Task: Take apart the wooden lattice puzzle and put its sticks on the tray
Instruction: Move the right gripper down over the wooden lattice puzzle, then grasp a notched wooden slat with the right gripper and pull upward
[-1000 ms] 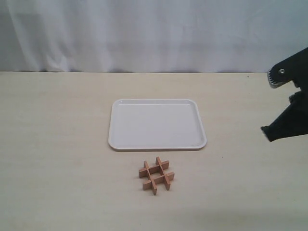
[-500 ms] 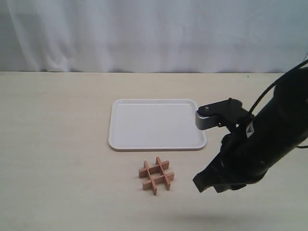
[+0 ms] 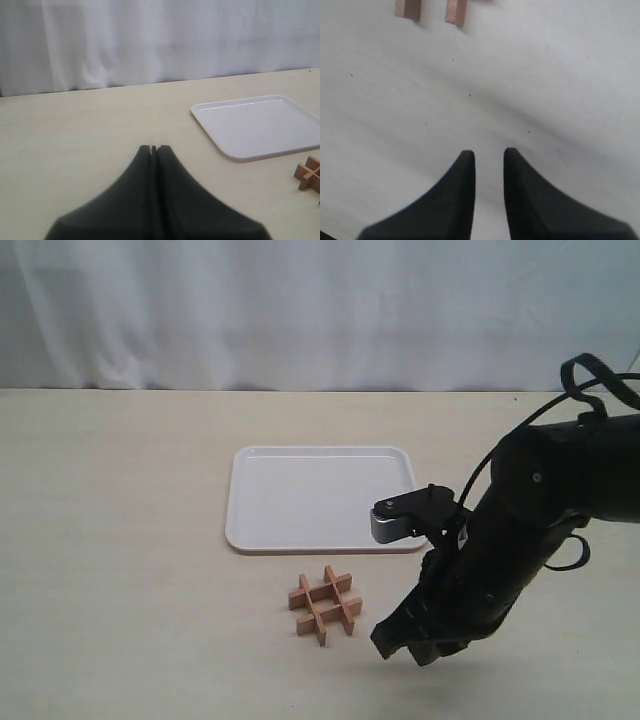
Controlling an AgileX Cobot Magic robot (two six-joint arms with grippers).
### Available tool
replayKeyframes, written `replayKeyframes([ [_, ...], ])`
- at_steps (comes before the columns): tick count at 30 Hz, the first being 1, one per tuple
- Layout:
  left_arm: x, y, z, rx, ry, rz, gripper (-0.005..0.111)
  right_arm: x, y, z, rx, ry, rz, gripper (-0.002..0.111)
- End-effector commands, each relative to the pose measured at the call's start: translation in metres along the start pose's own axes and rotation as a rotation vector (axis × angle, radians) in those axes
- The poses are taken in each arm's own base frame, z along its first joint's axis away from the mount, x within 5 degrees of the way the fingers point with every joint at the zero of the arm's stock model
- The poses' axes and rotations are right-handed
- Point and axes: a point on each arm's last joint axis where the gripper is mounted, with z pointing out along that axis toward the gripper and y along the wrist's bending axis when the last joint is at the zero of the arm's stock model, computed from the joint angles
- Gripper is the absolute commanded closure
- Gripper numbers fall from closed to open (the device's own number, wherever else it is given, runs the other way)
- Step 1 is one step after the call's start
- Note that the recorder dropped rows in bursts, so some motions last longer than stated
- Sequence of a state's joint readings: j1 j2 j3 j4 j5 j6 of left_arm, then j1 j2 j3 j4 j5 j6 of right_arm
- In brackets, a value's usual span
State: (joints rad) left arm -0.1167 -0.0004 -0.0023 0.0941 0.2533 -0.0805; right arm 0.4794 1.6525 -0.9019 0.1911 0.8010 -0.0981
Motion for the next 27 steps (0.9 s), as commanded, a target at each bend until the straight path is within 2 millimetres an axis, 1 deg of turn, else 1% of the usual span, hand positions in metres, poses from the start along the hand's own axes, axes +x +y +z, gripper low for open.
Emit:
replayKeyframes([
  [1,0.000,0.000,0.000,0.000,-0.009,-0.004,0.107,-0.003,0.009,0.006,0.029,0.007,-0.074,0.087],
  [6,0.000,0.000,0.000,0.000,-0.009,-0.004,0.107,-0.018,0.034,0.004,0.146,-0.030,-0.173,0.087],
  [8,0.000,0.000,0.000,0.000,-0.009,-0.004,0.107,-0.025,0.039,0.005,0.148,-0.039,-0.162,0.087],
  [12,0.000,0.000,0.000,0.000,-0.009,-0.004,0.107,-0.036,0.042,0.012,0.140,-0.020,-0.094,0.087],
  [17,0.000,0.000,0.000,0.000,-0.009,-0.004,0.107,-0.043,0.043,0.026,0.134,-0.007,-0.043,0.087],
  [23,0.000,0.000,0.000,0.000,-0.009,-0.004,0.107,-0.050,0.044,0.036,0.112,-0.057,-0.015,0.087],
  [27,0.000,0.000,0.000,0.000,-0.009,-0.004,0.107,-0.054,0.045,0.038,0.100,-0.107,0.001,0.087],
])
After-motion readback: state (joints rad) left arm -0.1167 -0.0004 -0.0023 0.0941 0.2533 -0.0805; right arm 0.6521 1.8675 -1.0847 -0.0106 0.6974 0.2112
